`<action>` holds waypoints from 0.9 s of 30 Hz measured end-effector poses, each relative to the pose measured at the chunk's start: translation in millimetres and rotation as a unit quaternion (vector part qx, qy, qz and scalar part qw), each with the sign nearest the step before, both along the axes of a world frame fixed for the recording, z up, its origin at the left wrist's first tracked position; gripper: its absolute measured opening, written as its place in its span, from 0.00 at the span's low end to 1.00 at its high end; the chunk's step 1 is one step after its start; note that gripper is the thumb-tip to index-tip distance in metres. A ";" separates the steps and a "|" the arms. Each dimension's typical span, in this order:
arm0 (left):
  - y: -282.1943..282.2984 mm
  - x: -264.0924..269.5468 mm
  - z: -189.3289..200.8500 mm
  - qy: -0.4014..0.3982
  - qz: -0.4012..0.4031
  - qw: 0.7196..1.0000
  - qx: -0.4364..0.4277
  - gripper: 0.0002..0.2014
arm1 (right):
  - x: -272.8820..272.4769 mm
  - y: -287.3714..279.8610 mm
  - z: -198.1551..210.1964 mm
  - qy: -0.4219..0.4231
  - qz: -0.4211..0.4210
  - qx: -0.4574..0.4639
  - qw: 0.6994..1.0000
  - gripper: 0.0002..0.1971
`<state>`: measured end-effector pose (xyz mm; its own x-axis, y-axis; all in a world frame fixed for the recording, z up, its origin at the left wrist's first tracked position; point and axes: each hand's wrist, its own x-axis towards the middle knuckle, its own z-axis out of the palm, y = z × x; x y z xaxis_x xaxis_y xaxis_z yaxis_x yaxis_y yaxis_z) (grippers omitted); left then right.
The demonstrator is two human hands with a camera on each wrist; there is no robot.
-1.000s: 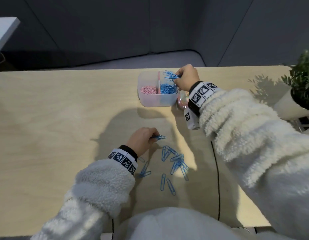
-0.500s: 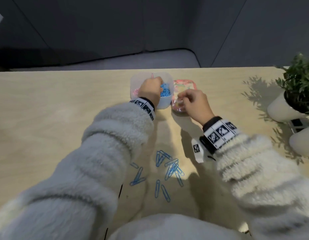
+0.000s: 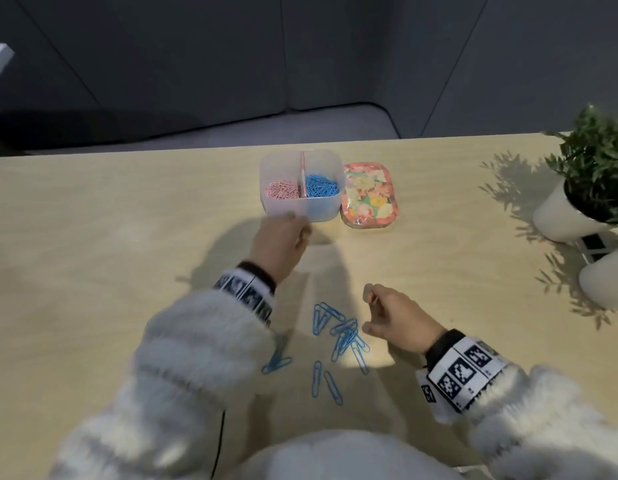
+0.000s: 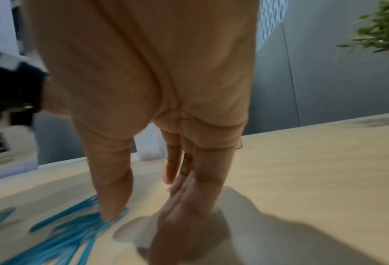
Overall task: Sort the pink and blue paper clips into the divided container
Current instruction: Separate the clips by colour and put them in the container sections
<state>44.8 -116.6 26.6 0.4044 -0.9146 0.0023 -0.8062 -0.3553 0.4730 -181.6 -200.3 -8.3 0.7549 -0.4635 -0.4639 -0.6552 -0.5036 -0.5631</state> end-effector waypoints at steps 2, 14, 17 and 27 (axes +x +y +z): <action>49.5 -4.5 -18.3 0.045 -0.002 0.996 0.077 0.08 | -10.9 6.8 -4.1 -0.012 0.005 0.019 1.000 0.19; 122.2 -47.4 -45.3 0.109 0.005 0.989 0.098 0.08 | 2.8 44.3 -12.8 -0.066 0.016 -0.037 0.997 0.10; 126.8 -53.1 -42.3 0.122 -0.019 0.987 0.104 0.16 | -3.7 50.8 2.2 -0.060 0.022 -0.034 0.997 0.15; 123.5 -66.7 -44.0 0.135 0.002 0.985 0.106 0.08 | 3.8 71.9 -1.0 -0.014 0.054 0.000 0.998 0.23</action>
<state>-22.0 6.9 -17.4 0.3672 -0.8814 -0.2971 -0.6601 -0.4719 0.5844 -177.8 -128.4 -9.3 0.8133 -0.3780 -0.4422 -0.5809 -0.5701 -0.5810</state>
